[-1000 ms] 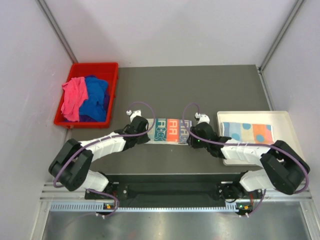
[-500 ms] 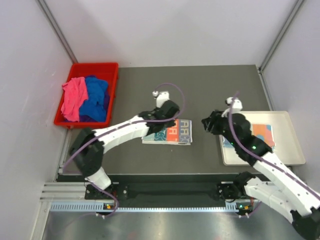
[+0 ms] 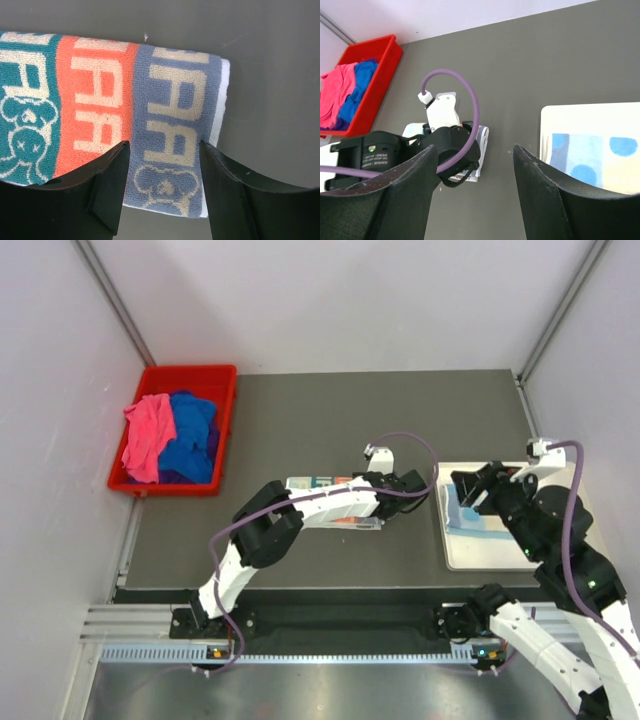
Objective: Fold and stack the towels
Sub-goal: Neatly place the folded towel into the bin
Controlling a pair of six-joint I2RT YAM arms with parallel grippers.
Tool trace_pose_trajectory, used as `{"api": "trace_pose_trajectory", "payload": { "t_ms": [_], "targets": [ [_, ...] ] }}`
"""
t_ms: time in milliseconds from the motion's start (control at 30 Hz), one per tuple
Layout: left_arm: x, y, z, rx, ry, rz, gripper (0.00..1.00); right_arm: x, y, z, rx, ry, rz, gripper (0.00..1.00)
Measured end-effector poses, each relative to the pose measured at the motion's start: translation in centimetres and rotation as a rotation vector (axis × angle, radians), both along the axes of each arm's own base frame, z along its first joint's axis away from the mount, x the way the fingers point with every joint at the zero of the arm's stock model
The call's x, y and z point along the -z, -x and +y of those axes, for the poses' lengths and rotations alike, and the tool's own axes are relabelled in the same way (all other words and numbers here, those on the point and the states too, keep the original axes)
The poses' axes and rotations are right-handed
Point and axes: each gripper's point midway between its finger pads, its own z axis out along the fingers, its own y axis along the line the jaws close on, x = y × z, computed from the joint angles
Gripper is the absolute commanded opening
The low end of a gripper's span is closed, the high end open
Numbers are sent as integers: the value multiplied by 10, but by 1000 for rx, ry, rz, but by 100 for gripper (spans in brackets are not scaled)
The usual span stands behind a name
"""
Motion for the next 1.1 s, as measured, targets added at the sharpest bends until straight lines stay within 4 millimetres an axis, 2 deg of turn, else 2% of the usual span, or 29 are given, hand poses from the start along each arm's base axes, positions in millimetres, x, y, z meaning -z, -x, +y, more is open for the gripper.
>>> {"api": "trace_pose_trajectory", "payload": {
  "t_ms": [167,433,667,900,1033,1067,1100],
  "targets": [
    [3,1,0,-16,-17,-10,64,-8,9,-6,-2,14,-6,62],
    [6,9,-16,27,-23,-36,64,3,16,-9,-6,40,30,62],
    [16,5,-19,11,-61,-51,62,3,18,-10,-11,43,29,62],
    [21,2,-11,-36,-92,-66,58,6,20,-9,-18,47,40,62],
    [21,3,-6,-62,-95,-69,44,3,22,-9,-26,46,37,62],
    [22,4,-5,-66,-98,-67,33,3,22,-9,-27,47,36,62],
    [22,4,-3,-69,-102,-64,28,3,22,-8,-30,47,36,62]
  ]
}}
